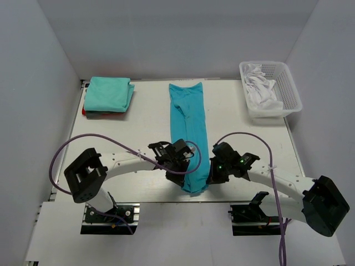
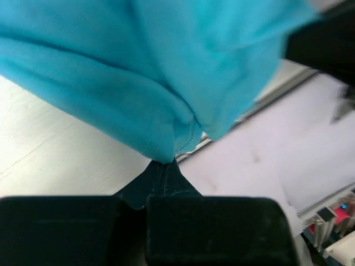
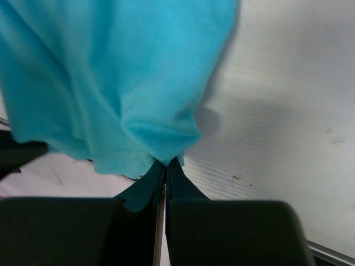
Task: Fold and stack the t-shirts
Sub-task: Grab the bottom of the folded rectangular tshirt with both arms, then fold the folded rectangular tshirt in 1/3 of the way
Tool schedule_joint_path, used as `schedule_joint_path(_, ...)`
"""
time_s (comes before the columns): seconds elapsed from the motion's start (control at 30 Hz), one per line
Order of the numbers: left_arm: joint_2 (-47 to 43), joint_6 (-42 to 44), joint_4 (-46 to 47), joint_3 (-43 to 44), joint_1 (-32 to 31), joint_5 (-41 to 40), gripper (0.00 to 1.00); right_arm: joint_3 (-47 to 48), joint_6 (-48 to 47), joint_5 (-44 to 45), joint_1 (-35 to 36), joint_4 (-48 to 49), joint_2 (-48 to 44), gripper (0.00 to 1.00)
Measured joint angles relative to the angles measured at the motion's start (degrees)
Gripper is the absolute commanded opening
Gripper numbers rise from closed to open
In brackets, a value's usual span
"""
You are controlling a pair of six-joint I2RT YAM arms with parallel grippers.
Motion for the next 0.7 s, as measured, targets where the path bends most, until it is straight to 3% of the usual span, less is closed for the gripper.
schedule_joint_path(0.27, -0.09, -1.66, -4.37, 9.66, 2.89, -4.20, 0.00, 11.63, -3.93, 9.60, -1.75, -4.33, 1.51, 0.00)
schedule_joint_path(0.7, 6.88, -3.02, -4.74, 21.16, 19.19, -11.65, 0.00, 31.21, -10.80, 19.98, -8.04, -4.48, 14.69, 0.00)
